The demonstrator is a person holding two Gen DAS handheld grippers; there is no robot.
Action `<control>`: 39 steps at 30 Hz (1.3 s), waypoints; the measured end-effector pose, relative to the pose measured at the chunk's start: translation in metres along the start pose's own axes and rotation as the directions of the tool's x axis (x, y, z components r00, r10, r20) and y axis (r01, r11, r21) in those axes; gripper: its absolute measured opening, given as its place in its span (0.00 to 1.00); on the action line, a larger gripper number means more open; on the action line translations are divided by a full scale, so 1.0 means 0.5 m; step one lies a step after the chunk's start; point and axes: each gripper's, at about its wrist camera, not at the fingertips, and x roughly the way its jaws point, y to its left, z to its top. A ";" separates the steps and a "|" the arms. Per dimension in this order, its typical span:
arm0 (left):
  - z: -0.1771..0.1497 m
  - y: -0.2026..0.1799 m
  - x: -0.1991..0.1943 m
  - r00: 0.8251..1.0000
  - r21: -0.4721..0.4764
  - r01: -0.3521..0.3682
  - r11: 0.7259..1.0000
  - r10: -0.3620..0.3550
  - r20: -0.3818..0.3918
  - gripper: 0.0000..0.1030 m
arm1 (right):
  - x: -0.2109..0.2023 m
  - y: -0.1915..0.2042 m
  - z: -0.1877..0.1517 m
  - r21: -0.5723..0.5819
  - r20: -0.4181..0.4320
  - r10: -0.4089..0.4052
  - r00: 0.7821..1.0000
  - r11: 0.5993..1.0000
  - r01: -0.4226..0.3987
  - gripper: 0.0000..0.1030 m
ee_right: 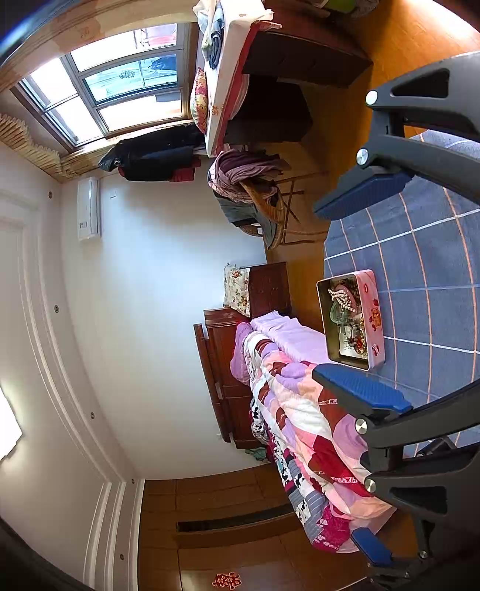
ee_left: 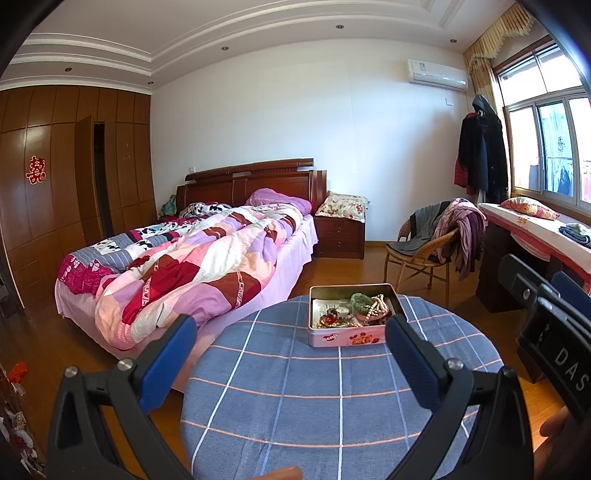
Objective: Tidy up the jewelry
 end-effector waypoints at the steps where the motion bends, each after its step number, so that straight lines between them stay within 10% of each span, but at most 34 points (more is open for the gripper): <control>1: -0.001 -0.001 0.000 1.000 -0.001 -0.001 1.000 0.001 0.001 1.00 | 0.000 0.000 0.000 0.001 0.001 0.000 1.000 1.000 0.000 0.78; 39: -0.002 -0.002 0.016 0.998 0.014 -0.066 0.998 0.065 0.016 1.00 | 0.015 0.003 -0.009 0.006 -0.014 -0.024 1.000 1.000 0.024 0.78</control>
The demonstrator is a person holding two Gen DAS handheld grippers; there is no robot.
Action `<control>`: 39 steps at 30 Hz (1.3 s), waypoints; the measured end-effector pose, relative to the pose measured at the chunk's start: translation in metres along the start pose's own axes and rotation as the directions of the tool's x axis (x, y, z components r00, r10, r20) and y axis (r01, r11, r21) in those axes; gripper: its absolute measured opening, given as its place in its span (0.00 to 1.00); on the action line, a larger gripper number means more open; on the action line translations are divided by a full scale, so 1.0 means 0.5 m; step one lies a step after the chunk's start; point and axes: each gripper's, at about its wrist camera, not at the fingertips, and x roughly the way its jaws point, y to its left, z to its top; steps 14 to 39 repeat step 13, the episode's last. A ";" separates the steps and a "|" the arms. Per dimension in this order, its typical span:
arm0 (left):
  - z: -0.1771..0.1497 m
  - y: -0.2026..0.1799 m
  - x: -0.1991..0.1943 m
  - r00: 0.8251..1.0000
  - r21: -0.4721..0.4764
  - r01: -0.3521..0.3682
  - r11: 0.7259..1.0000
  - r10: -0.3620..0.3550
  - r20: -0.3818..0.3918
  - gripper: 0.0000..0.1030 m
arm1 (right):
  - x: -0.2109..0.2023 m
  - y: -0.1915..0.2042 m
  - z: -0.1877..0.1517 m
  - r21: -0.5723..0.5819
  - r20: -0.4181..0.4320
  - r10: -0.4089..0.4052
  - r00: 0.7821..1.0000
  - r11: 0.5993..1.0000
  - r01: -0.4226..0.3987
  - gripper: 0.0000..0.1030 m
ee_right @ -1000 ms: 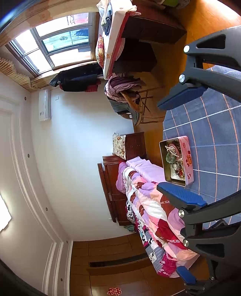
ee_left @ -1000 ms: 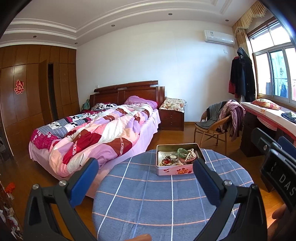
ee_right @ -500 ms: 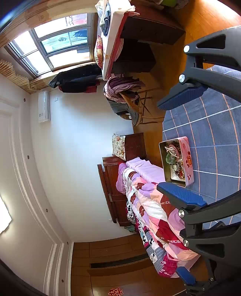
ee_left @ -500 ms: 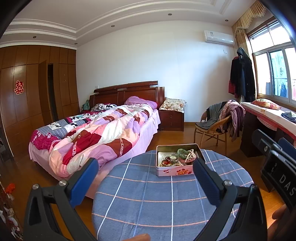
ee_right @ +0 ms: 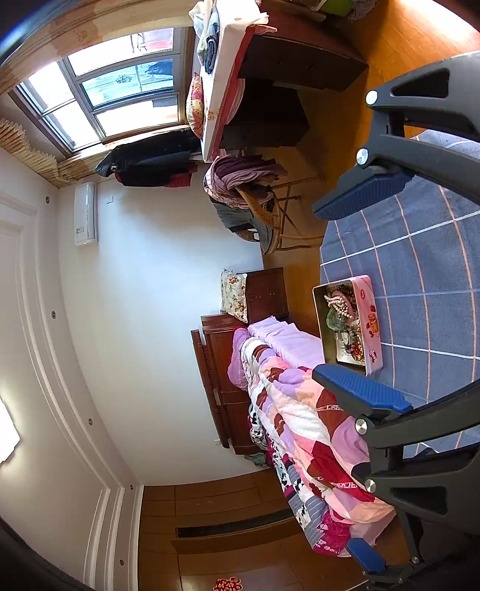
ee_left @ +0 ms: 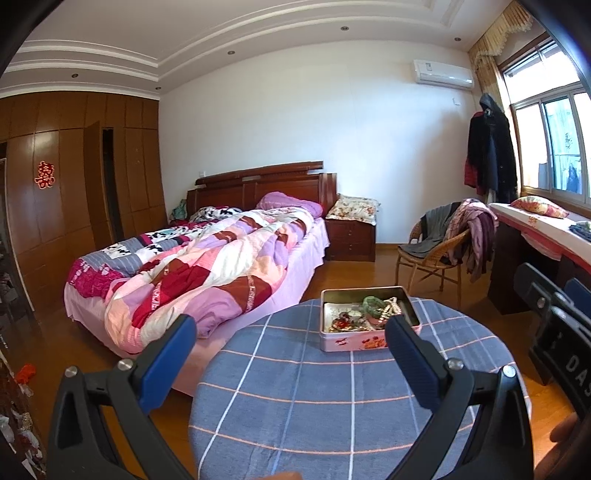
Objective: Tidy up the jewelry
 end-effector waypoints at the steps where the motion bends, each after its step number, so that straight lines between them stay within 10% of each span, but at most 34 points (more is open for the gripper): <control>1: -0.001 0.000 0.004 1.000 0.001 -0.007 1.000 0.007 -0.007 1.00 | 0.002 0.000 -0.001 0.000 -0.001 -0.001 1.000 1.000 0.001 0.78; 39: -0.013 0.013 0.027 0.997 -0.043 0.051 0.998 -0.054 -0.061 1.00 | 0.034 0.003 -0.022 -0.022 -0.042 -0.042 0.998 0.999 0.042 0.78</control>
